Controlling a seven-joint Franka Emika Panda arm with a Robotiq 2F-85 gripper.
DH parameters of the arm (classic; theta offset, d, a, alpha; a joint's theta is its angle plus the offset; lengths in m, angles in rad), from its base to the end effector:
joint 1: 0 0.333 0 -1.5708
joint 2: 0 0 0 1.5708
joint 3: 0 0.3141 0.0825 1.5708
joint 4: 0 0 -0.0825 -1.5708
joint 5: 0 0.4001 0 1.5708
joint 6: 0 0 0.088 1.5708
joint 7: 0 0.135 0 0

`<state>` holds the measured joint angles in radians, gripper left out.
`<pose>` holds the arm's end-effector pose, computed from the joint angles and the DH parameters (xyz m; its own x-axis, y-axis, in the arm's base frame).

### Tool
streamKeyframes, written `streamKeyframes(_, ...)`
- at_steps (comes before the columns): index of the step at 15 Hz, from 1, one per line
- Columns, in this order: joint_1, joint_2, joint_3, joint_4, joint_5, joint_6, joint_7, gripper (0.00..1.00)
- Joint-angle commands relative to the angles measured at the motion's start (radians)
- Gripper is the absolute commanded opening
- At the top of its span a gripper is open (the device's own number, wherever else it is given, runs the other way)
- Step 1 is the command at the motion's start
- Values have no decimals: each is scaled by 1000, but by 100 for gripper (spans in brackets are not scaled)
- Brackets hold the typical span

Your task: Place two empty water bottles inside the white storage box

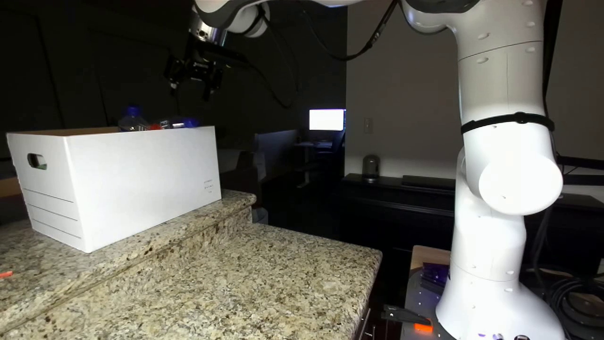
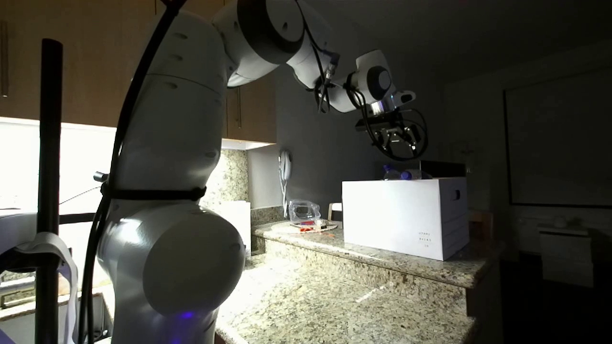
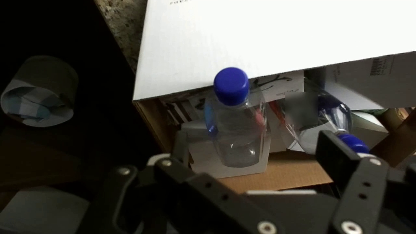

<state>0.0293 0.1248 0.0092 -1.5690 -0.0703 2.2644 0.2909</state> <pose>0.6748 0.0223 0.6012 0.8173 -0.2125 0.5357 -0.1957 -0.9766 -0.0888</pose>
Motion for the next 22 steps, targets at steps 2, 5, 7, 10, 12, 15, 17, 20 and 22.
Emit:
streamKeyframes(2, -1, -107, 1, -61, 15, -91, -56, 100)
streamKeyframes(5, -12, -169, -2, -108, 64, -219, -116, 100)
streamKeyframes(7, -18, -221, -10, -175, 111, -306, -178, 100)
streamKeyframes(10, -21, -299, -27, -322, 156, -393, -278, 100)
streamKeyframes(12, -22, -324, -33, -402, 139, -450, -312, 100)
streamKeyframes(15, -17, -335, -28, -503, 105, -509, -330, 100)
streamKeyframes(17, -11, -331, -20, -551, 91, -527, -343, 100)
streamKeyframes(20, -3, -336, -4, -618, 72, -519, -361, 100)
streamKeyframes(22, -5, -300, -5, -582, 92, -511, -326, 100)
